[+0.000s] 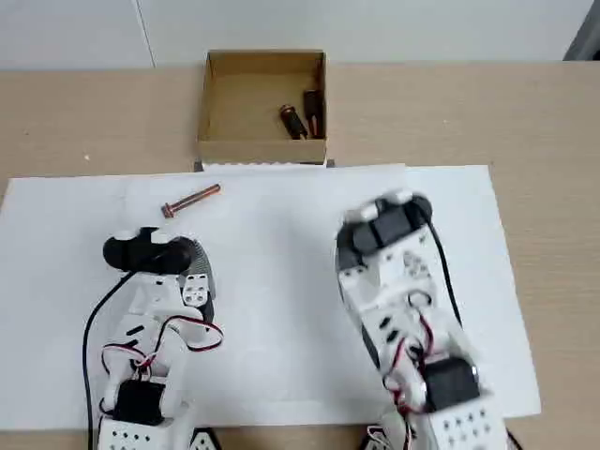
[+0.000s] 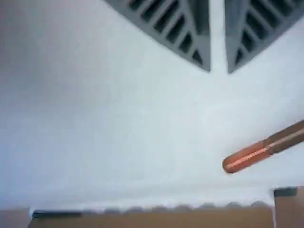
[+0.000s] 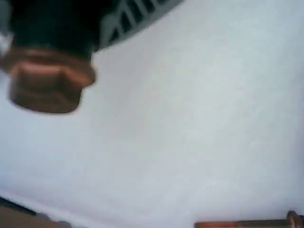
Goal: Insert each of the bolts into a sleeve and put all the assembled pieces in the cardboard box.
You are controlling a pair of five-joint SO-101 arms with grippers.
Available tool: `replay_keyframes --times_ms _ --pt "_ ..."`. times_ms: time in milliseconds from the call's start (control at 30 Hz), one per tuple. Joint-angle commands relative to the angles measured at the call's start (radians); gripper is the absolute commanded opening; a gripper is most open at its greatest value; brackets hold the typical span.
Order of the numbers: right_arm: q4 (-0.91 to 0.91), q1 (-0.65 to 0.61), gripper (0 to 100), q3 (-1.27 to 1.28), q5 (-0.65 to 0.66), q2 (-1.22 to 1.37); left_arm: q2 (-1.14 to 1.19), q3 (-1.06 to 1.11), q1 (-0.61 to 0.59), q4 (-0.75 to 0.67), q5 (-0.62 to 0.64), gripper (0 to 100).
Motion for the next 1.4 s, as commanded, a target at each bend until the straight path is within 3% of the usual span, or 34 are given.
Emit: replay_keyframes --times_ms 0,167,400,900,1033,1200,1367 --pt "-0.059 0.007 0.4 -0.261 -0.014 0.278 -0.006 -0.001 -0.008 0.005 -0.028 1" --pt "-0.186 0.007 0.4 -0.539 -0.006 0.63 -0.006 -0.001 -0.008 0.009 -0.029 1" --pt "-0.289 0.007 0.4 -0.944 0.003 1.093 -0.009 -0.004 -0.006 0.153 -0.029 1" --pt "-0.397 -0.025 0.9 -1.718 0.319 1.965 -0.009 -0.004 -0.006 0.153 -0.029 1" --pt "-0.387 -0.033 2.8 -1.886 0.342 2.127 -0.009 -0.004 -0.006 0.153 -0.029 1" --pt "-0.245 -0.056 16.2 -2.036 0.341 2.223 -0.009 -0.004 -0.006 0.153 -0.029 1" --pt "-0.197 -0.065 11.9 -2.137 0.341 2.264 -0.009 -0.004 -0.006 0.153 -0.029 1"
